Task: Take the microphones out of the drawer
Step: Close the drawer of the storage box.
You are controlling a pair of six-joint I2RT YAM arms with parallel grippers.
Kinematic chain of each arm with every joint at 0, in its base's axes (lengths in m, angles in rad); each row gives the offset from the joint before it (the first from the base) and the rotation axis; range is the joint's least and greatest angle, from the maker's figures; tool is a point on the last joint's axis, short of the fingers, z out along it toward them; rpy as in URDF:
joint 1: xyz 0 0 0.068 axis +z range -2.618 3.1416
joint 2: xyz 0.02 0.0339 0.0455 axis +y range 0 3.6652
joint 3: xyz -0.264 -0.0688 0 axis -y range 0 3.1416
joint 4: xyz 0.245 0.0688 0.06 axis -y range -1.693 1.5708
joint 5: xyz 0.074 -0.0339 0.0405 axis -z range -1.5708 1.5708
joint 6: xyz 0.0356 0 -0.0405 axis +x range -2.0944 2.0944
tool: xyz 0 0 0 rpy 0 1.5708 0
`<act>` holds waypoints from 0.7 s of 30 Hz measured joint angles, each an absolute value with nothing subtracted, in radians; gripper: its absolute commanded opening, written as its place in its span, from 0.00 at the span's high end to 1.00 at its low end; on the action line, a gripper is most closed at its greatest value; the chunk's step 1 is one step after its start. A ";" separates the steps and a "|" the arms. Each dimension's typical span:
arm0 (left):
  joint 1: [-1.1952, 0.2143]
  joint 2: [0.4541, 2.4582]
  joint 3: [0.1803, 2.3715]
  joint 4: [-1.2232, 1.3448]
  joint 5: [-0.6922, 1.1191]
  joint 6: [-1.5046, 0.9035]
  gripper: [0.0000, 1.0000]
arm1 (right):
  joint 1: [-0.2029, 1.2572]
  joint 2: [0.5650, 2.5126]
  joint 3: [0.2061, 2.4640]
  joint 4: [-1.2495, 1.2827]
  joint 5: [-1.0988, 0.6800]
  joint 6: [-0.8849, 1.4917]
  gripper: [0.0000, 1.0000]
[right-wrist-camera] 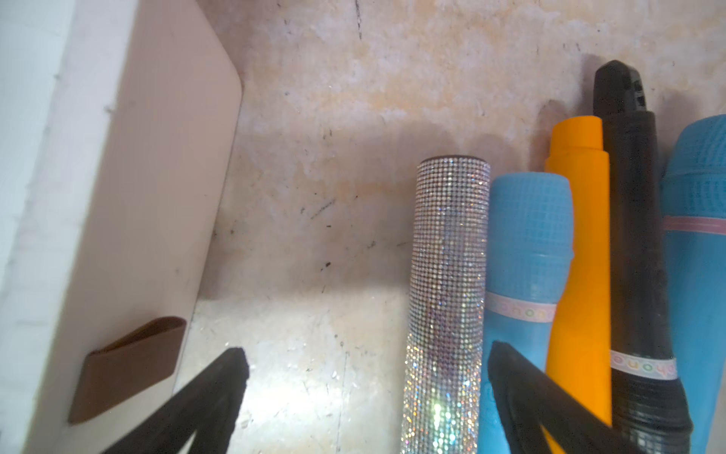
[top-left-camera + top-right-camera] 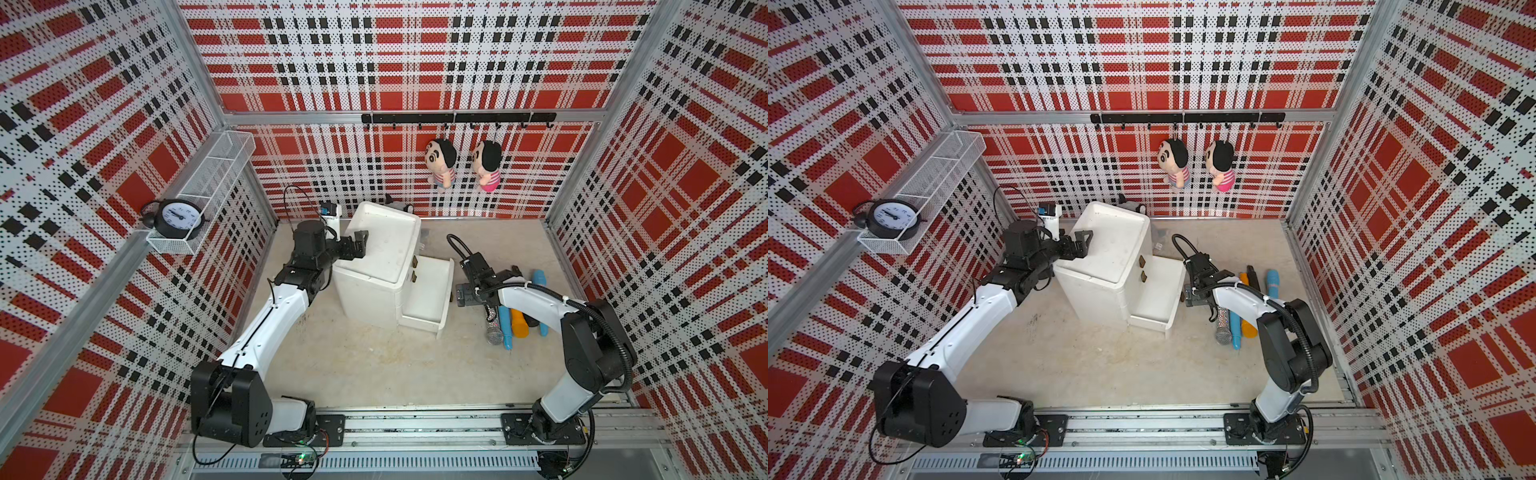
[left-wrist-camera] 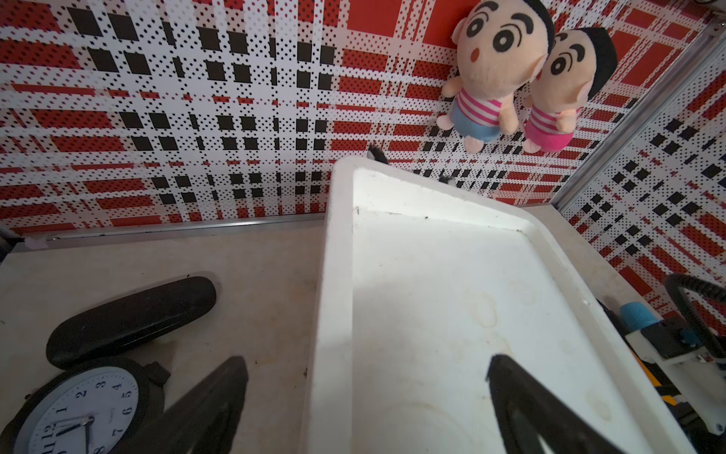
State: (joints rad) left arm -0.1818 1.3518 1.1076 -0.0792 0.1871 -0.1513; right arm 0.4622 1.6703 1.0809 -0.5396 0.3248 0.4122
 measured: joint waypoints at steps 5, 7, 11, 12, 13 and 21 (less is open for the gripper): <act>-0.182 1.354 1.108 -0.075 0.193 -0.152 0.02 | 0.462 1.670 1.081 -0.506 0.283 0.412 0.00; -0.182 1.354 1.108 -0.075 0.195 -0.152 0.02 | 0.462 1.670 1.081 -0.493 0.268 0.412 0.00; -0.182 1.355 1.108 -0.074 0.197 -0.152 0.02 | 0.463 1.671 1.081 -0.470 0.242 0.412 0.00; -0.182 1.355 1.108 -0.074 0.198 -0.153 0.02 | 0.463 1.671 1.081 -0.464 0.237 0.412 0.00; -0.182 1.355 1.108 -0.074 0.198 -0.153 0.02 | 0.463 1.671 1.081 -0.460 0.232 0.412 0.00; -0.182 1.355 1.108 -0.073 0.198 -0.153 0.02 | 0.463 1.676 1.080 -0.432 0.196 0.413 0.00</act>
